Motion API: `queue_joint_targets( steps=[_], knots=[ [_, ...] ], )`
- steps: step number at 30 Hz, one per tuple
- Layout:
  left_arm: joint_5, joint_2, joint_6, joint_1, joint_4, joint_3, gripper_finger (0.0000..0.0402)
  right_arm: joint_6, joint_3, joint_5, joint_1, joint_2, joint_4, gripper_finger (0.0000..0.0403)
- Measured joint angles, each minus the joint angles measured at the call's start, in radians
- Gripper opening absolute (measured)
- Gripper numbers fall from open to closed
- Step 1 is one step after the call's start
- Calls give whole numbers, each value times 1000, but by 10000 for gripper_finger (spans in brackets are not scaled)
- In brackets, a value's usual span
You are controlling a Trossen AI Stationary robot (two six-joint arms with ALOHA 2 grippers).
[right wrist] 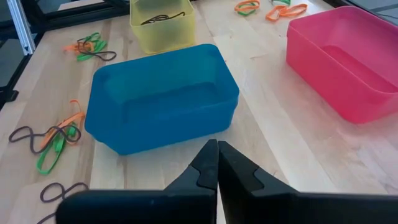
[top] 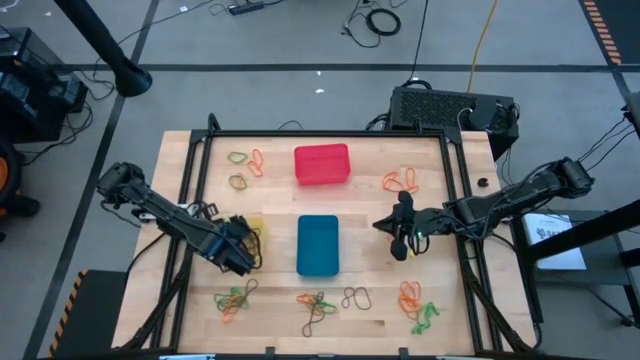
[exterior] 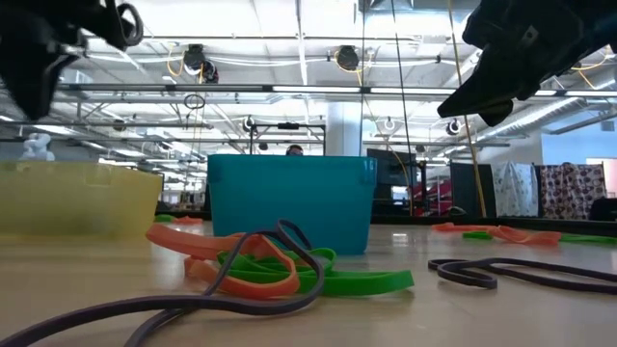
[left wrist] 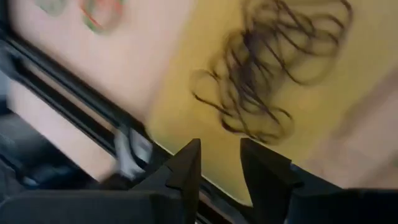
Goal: Sort rubber bands into baskets
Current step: Put the purple rubber band into the yellow bin
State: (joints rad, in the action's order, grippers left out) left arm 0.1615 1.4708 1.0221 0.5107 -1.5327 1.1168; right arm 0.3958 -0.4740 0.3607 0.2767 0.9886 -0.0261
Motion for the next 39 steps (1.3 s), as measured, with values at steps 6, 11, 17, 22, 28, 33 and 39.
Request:
queue_joint_targets(
  steps=[6,11,17,22,28,33,39],
  knots=[
    [-157,-3,-34,40,282,0,123,0,0,0,0,0,0,0],
    [-118,-3,-44,86,590,0,123,-23,0,0,0,0,0,0],
    [120,14,-260,129,1036,0,123,-23,0,0,0,0,0,0],
    [194,112,-653,148,1522,1,123,-23,0,0,0,0,0,0],
    [184,353,-965,107,1970,4,123,-27,0,0,0,0,1,0],
    [149,525,-945,57,1988,79,123,-27,0,0,0,0,1,0],
    [128,598,-801,14,1769,202,123,-27,0,0,0,0,2,0]
  ],
)
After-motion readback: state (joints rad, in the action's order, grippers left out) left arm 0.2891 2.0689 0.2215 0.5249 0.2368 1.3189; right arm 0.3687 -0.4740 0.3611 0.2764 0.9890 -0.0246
